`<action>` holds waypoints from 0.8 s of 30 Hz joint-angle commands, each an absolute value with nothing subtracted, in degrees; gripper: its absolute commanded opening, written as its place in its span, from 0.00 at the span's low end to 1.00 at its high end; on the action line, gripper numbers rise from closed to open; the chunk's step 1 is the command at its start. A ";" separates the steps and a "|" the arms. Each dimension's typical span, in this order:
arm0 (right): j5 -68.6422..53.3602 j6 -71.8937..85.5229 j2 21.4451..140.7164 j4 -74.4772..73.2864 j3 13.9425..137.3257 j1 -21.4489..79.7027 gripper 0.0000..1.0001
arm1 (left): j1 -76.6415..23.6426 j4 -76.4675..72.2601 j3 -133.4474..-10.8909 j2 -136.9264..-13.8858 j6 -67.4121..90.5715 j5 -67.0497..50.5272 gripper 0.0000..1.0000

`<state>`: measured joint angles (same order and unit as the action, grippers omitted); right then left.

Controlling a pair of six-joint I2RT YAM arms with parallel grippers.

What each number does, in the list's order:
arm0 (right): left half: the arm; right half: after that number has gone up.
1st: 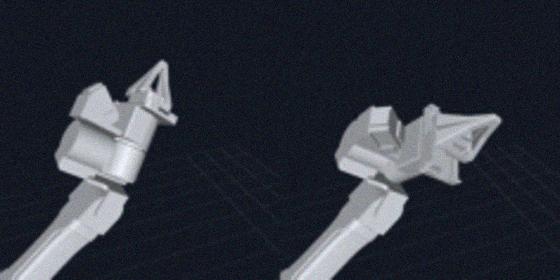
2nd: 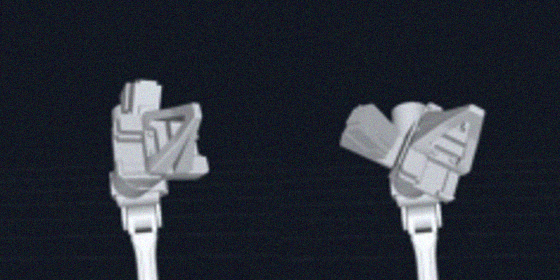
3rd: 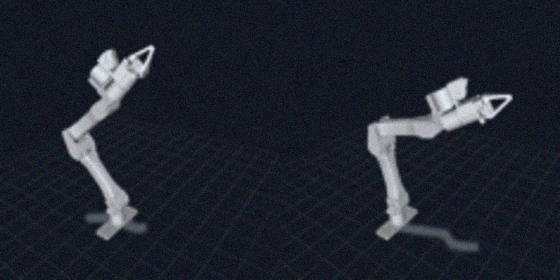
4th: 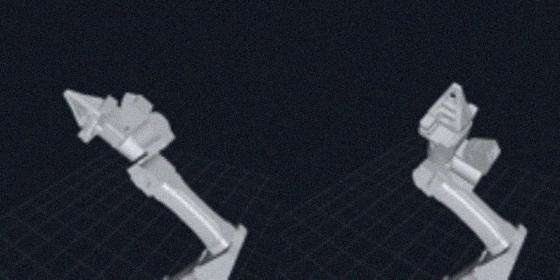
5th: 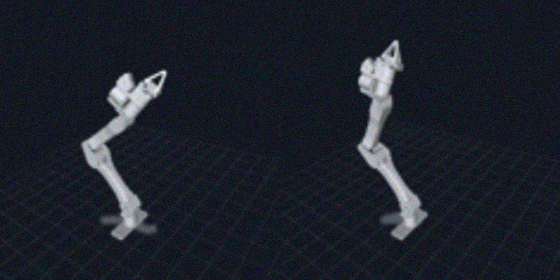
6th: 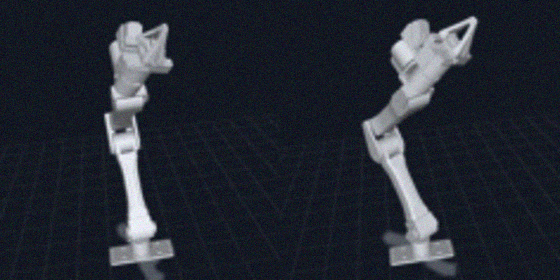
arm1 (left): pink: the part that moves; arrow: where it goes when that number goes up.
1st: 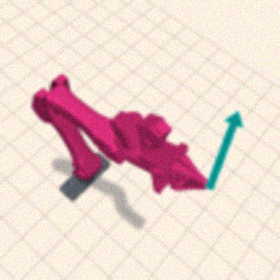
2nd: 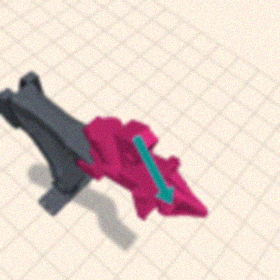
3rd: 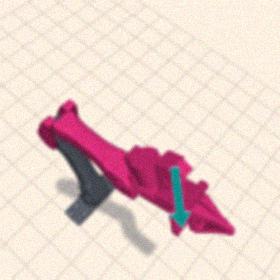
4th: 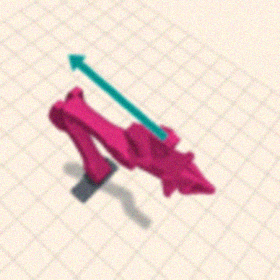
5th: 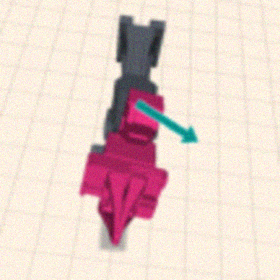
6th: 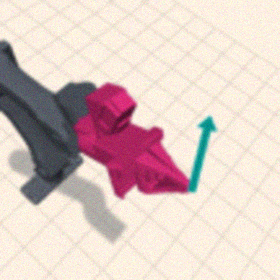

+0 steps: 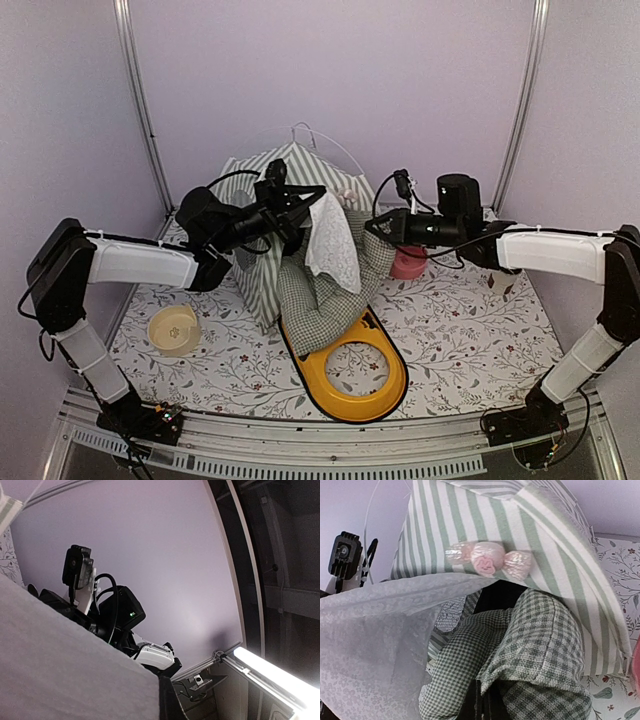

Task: Set up the pet tent
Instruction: Place the cushion in the tent.

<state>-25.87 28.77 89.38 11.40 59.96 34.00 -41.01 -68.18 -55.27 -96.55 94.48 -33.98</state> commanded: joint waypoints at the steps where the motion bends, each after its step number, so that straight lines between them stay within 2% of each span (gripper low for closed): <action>1: -24.97 28.45 90.24 16.76 61.25 37.57 0.00 | -42.40 -68.16 -57.54 -95.45 94.93 -35.47 0.00; 12: -18.69 35.14 97.40 15.13 55.69 35.61 0.00 | -42.35 -68.37 -57.77 -93.55 94.94 -35.60 0.00; 24: -20.18 33.91 97.10 23.75 64.78 41.23 0.00 | -42.95 -68.29 -56.74 -94.57 94.86 -34.98 0.00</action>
<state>-19.97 34.46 98.10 16.67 62.41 40.12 -41.17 -66.24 -56.95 -96.03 94.94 -34.02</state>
